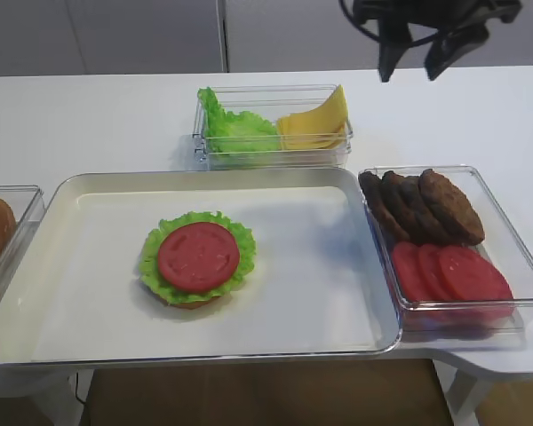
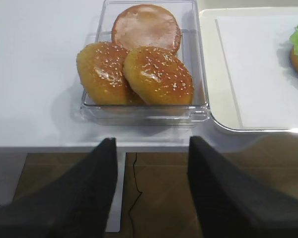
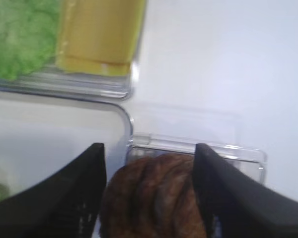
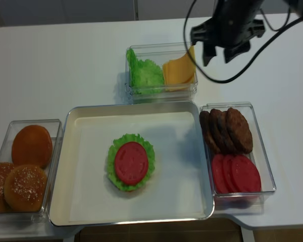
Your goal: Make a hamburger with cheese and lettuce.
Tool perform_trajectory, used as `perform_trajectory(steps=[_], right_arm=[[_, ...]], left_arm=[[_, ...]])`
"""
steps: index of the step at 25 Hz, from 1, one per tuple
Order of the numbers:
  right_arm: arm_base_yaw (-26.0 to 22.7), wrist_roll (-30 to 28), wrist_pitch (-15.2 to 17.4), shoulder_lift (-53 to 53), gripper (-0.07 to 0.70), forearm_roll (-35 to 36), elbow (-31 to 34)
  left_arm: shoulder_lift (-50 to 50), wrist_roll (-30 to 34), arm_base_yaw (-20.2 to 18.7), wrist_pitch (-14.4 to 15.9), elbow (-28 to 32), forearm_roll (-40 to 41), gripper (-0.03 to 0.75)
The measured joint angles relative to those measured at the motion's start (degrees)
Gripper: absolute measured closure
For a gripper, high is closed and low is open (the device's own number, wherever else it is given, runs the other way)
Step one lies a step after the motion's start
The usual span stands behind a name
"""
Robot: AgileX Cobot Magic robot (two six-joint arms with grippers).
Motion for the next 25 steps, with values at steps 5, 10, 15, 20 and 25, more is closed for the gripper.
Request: perform_trajectory(steps=[5,10,15,20,25], right_arm=[[-8.53,-0.72,0.00,-2.11,0.212,0.51,1.25],[-14.98,-0.76,0.00,-6.37,0.212,0.51,7.25],[-16.75,-0.89,0.11,-14.00,0.212,-1.34,15.53],[-16.75,-0.93,0.23,-23.95,0.212,-1.61,22.26],[-16.75,-1.06,0.36,-34.73,0.212,-1.61,29.60]], left_arm=[[0.00,0.00,0.00,0.00,0.00,0.00,0.370],[0.00,0.00,0.00,0.00,0.00,0.00,0.370],[0.00,0.00,0.00,0.00,0.00,0.00,0.370],[0.00,0.00,0.00,0.00,0.00,0.00,0.371],[0.00,0.00,0.00,0.00,0.00,0.00,0.371]])
